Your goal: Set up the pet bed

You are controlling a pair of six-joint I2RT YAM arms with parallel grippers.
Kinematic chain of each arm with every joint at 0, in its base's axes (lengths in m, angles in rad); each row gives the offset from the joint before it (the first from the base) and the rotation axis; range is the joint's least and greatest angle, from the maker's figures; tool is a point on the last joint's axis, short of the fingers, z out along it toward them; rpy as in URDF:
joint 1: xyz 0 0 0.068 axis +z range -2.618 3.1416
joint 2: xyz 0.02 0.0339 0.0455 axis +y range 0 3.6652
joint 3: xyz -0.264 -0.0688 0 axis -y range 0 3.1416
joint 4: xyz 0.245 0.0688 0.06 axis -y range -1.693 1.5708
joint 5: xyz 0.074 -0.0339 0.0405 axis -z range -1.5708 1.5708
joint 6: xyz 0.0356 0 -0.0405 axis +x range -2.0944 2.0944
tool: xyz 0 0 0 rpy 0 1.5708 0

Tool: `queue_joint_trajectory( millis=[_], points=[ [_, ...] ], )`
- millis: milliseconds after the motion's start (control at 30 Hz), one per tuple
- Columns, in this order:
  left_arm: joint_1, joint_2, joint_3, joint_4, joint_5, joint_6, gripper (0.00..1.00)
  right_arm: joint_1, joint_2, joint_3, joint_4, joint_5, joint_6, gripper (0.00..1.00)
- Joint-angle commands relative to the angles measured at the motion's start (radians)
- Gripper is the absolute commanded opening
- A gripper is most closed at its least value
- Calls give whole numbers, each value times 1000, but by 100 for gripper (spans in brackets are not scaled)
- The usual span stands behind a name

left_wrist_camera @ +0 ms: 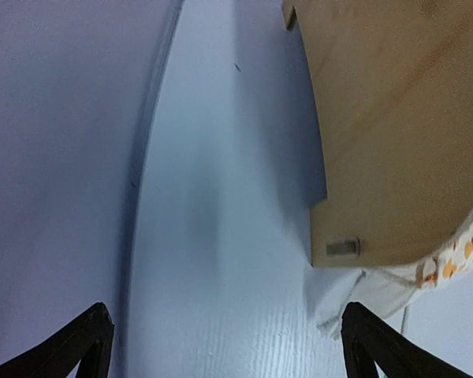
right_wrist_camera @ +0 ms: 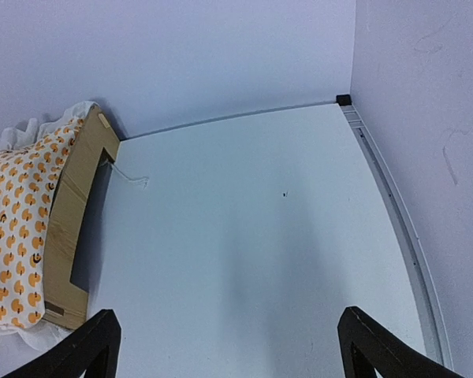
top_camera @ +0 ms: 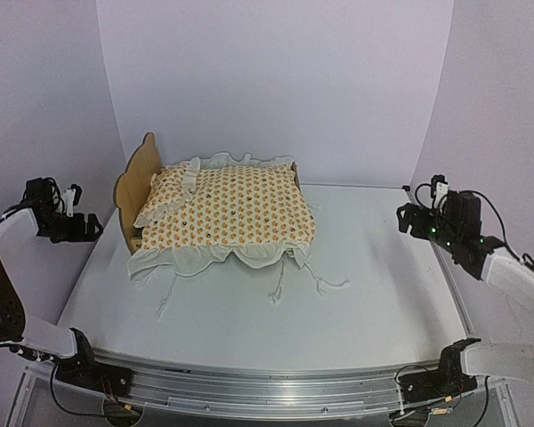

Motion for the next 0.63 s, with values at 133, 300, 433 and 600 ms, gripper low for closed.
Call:
queue_joint_trajectory(
  millis=[133, 300, 433, 600],
  points=[
    [-2, -118, -308, 368, 7, -177, 100, 2, -233, -432, 439, 64, 13, 96],
    [-3, -163, -408, 454, 44, -306, 100, 2, -305, -529, 477, 101, -55, 97],
    [-4, -180, -410, 467, 15, -308, 100, 2, -313, -542, 477, 101, -74, 98],
    [-18, -196, -420, 461, 48, -279, 100, 2, -303, -533, 478, 100, -66, 97]
  ],
)
